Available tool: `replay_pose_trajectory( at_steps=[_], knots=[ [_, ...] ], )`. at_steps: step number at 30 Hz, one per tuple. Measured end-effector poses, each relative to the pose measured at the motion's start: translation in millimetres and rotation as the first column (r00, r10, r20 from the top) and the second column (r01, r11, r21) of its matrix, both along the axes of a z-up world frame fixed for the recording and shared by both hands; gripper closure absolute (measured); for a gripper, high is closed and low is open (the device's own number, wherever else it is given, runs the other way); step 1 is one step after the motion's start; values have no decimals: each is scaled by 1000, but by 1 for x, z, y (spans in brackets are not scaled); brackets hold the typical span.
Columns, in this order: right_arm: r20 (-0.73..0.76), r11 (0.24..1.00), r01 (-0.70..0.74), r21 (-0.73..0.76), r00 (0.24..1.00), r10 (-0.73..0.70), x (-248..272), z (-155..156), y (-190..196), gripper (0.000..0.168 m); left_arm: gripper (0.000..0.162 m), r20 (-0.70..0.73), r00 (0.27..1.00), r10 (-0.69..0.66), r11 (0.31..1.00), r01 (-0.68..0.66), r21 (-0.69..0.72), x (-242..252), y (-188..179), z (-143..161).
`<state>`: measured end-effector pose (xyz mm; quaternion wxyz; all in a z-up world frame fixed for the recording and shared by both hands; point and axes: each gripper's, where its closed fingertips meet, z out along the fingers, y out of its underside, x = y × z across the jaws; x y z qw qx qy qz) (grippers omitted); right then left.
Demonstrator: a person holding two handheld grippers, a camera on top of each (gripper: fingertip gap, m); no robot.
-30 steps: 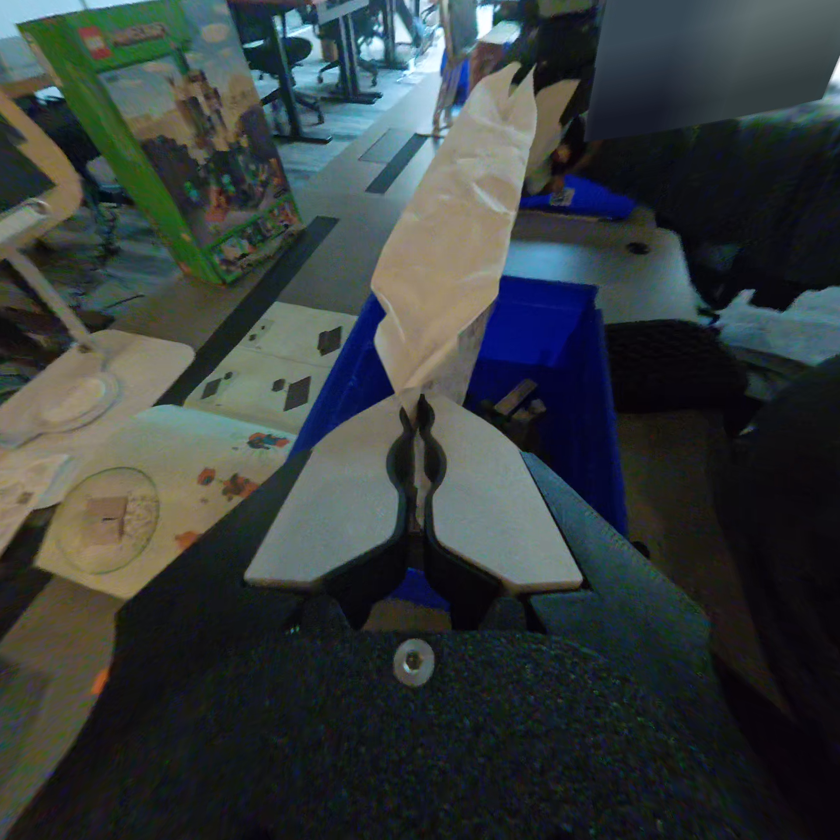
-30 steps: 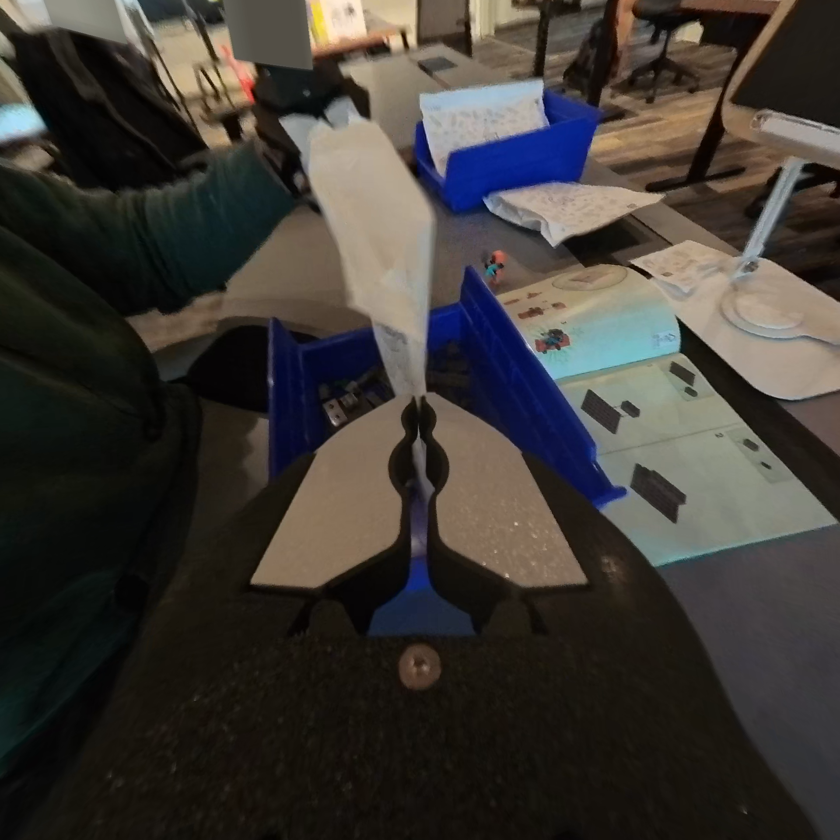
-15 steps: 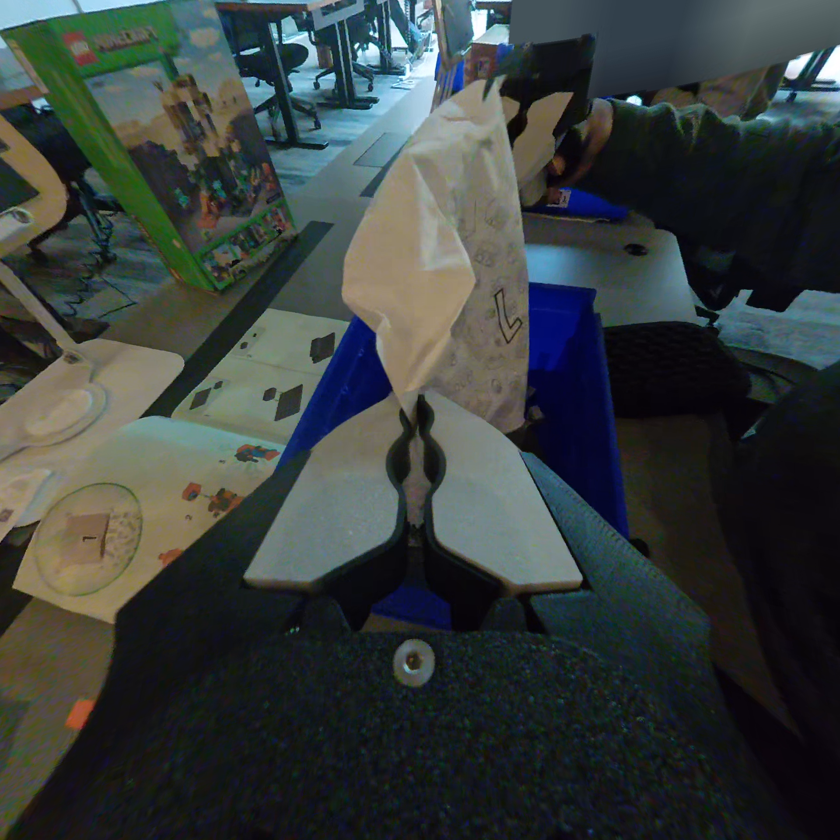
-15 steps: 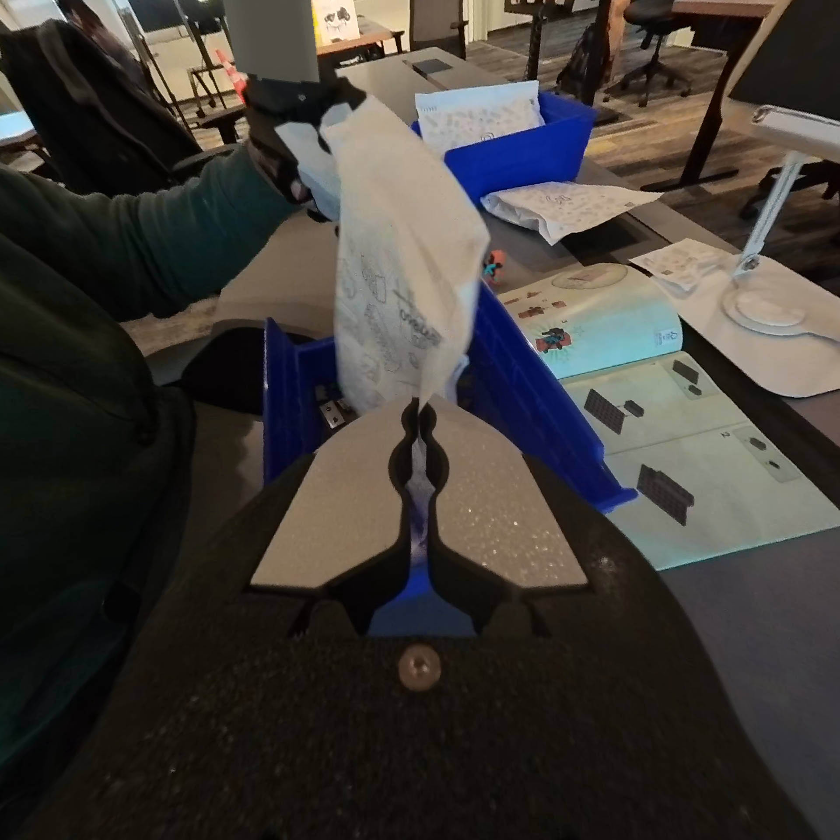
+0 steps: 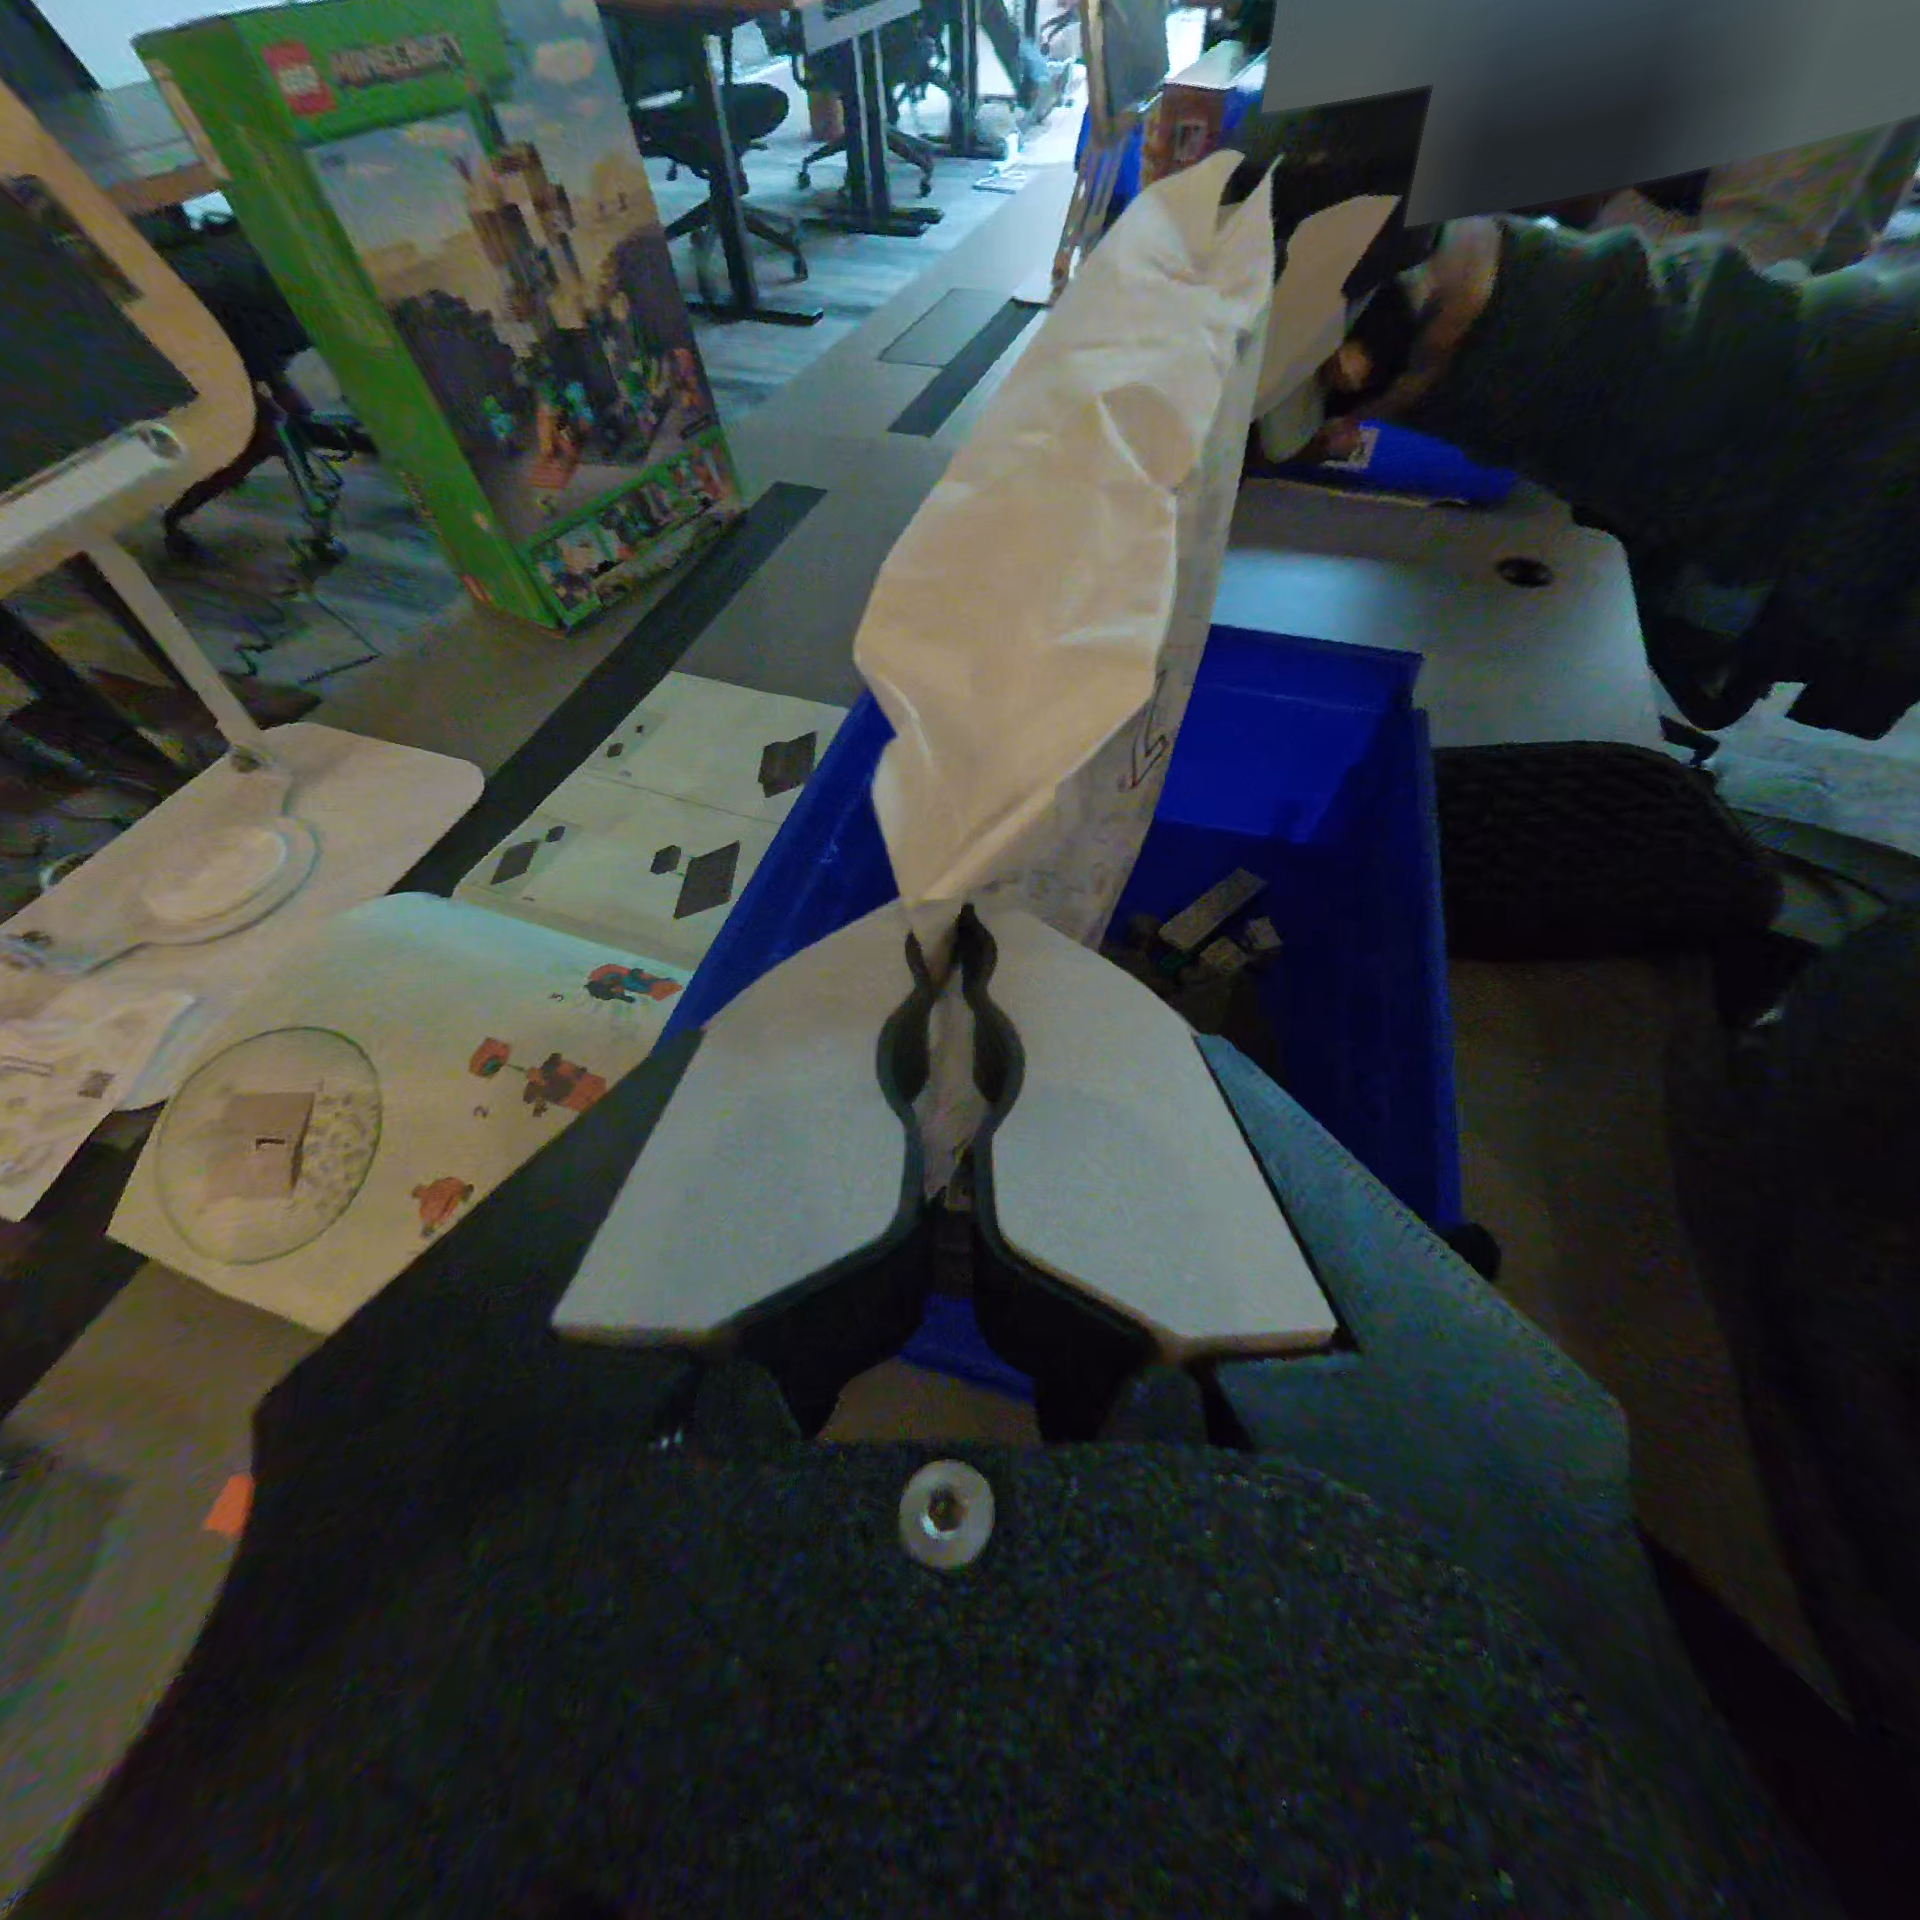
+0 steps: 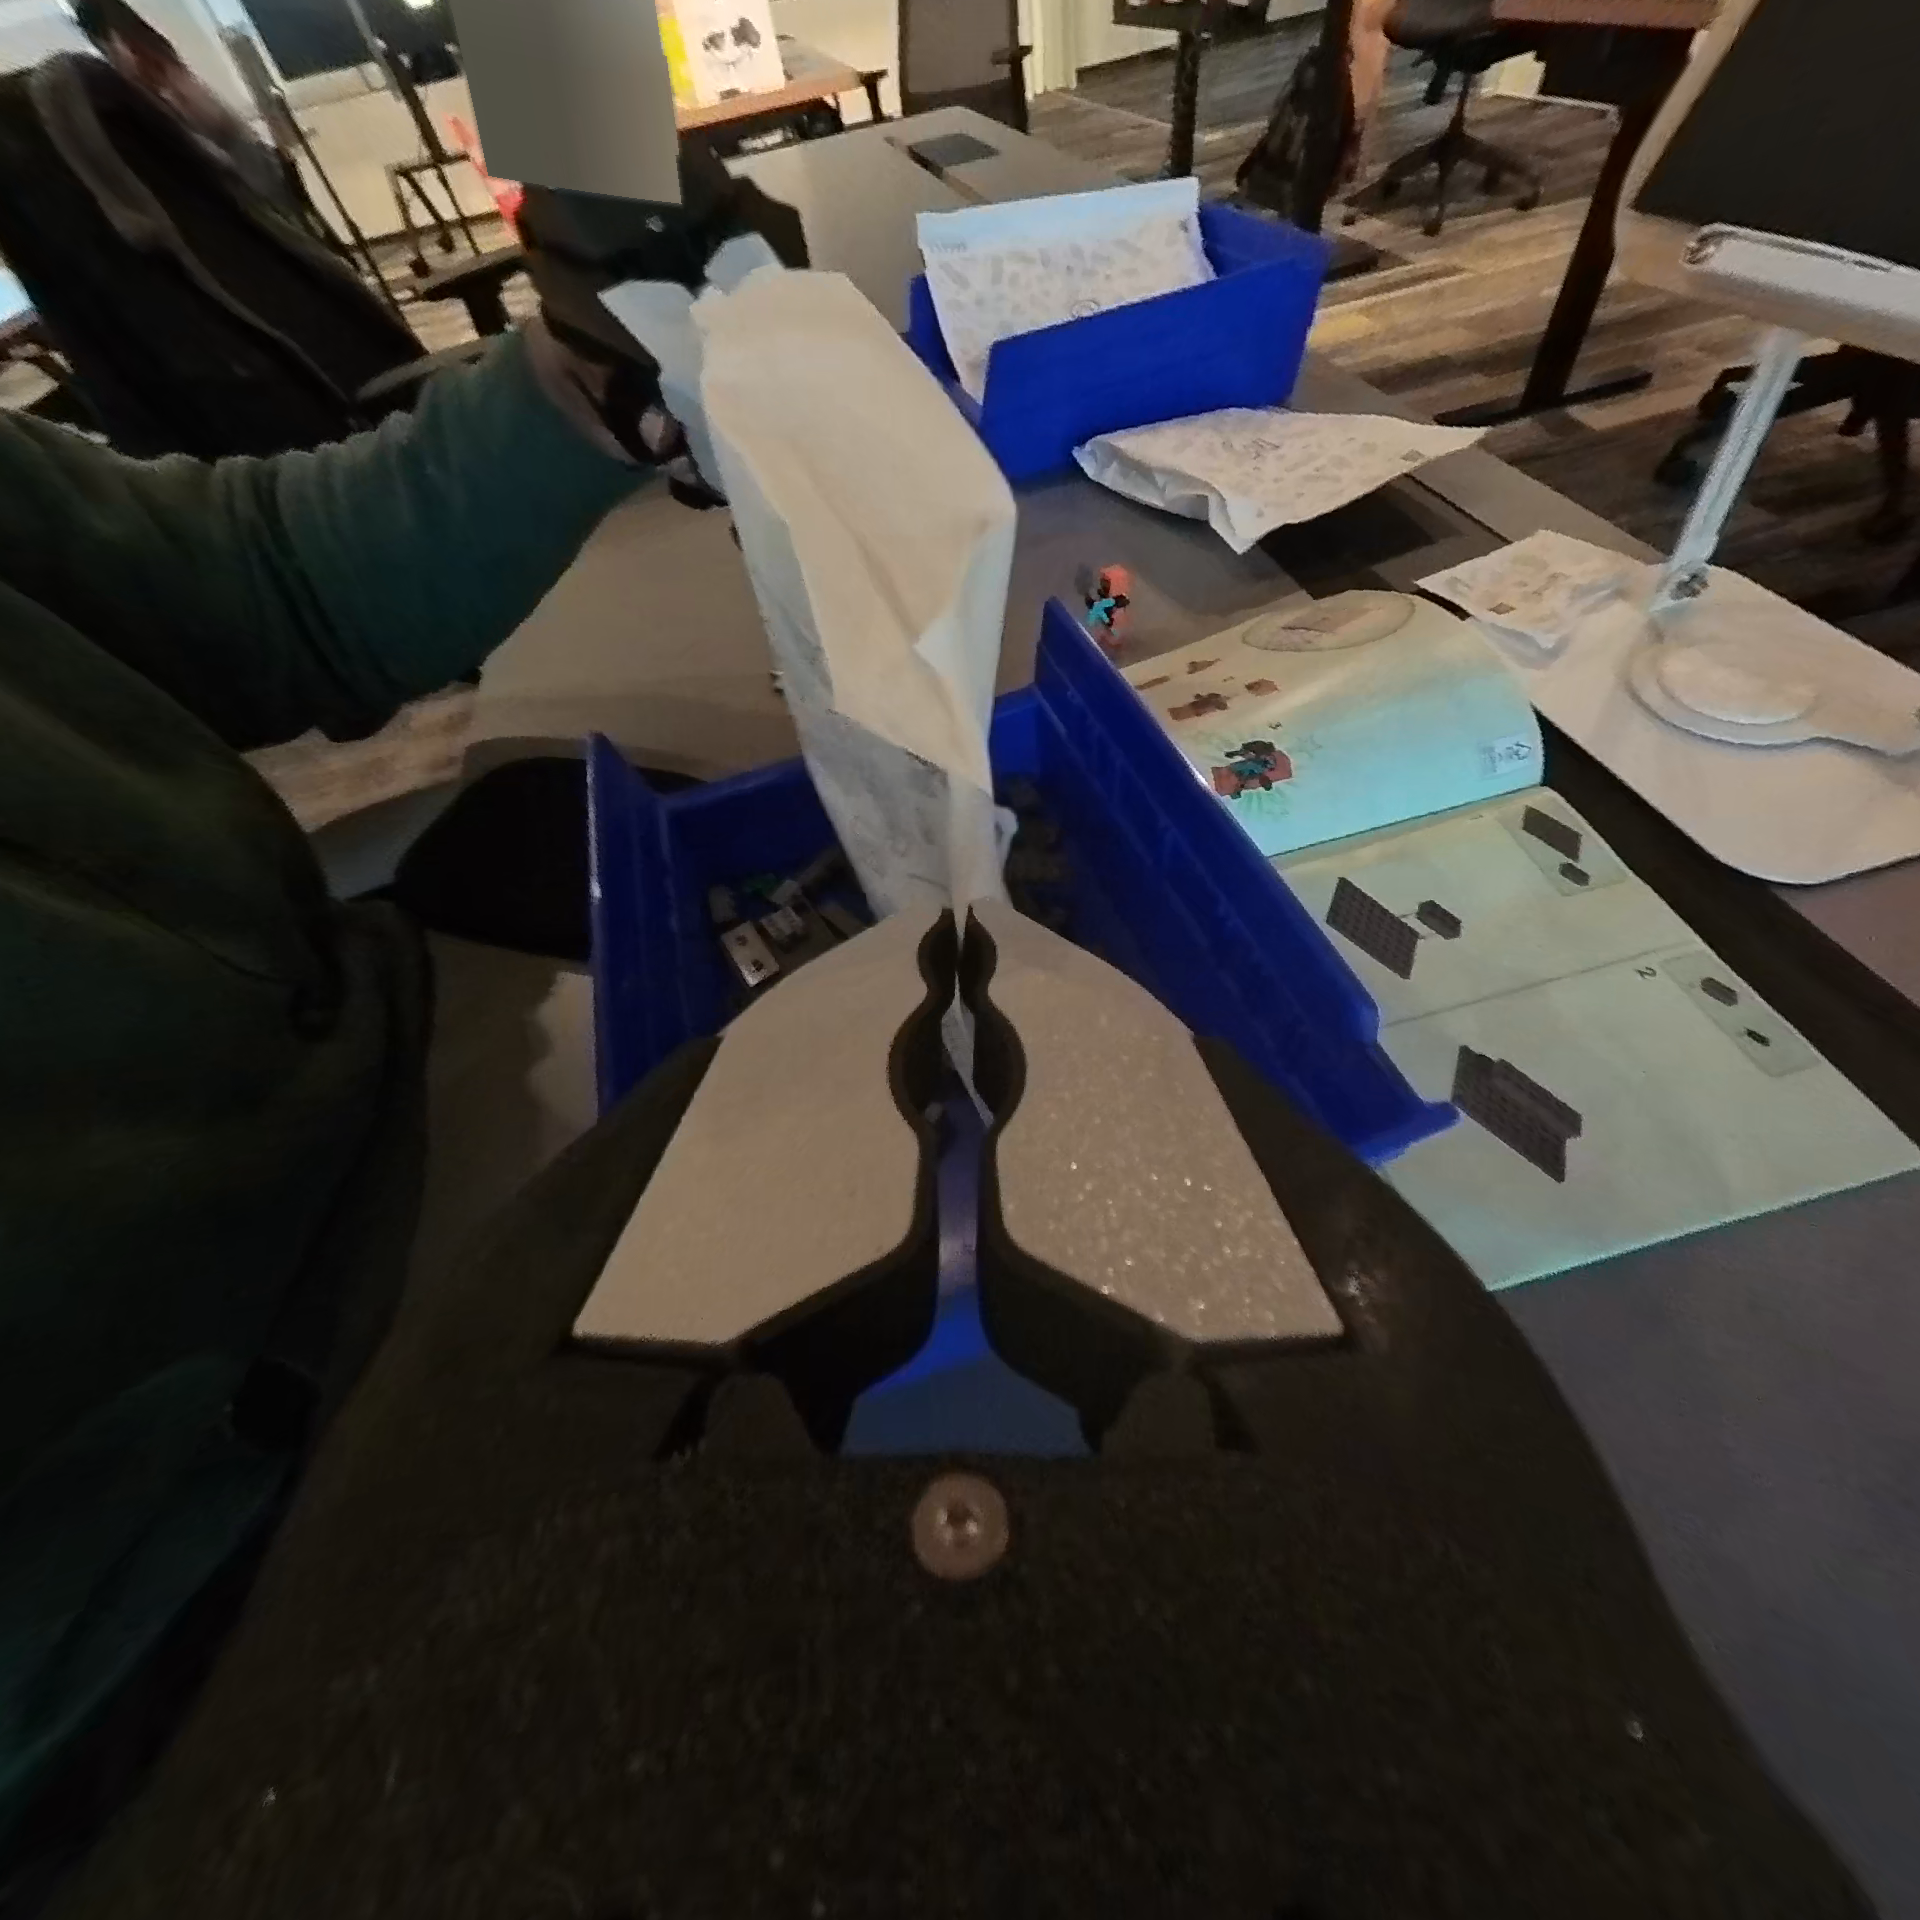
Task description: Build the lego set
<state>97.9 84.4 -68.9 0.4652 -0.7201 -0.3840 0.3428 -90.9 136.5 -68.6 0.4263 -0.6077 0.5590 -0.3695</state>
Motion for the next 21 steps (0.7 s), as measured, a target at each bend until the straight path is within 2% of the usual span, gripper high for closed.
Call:
replay_pose_trajectory(
  at_steps=[5, 8, 11, 15, 18, 21],
  knots=[
    [69, 999, 7, -38, 998, -4, -2, -5, 4, 168, 131, -31, 1000, -1, 1000, 1, -4, -7, -4, -9],
    [126, 997, 13, -73, 992, -4, -1, -7, 8, 168, 124, -31, 999, -21, 999, 22, 32, -20, -14, 4],
    [195, 995, -2, -98, 981, 21, -5, -4, 10, 168, 120, -20, 1000, 13, 993, -10, 120, -26, -14, 27],
    [335, 994, -37, -100, 940, 68, -20, 6, 15, 168, 108, -142, 990, 14, 967, 23, 255, 7, -23, 41],
    [445, 993, -72, -91, 889, 106, -34, 21, 19, 168, 98, -227, 973, 42, 923, 49, 382, 39, -16, 52],
    [530, 991, -101, -86, 838, 132, -43, 34, 20, 168, 88, -335, 942, -14, 922, 141, 360, 66, -14, 50]
  ],
)
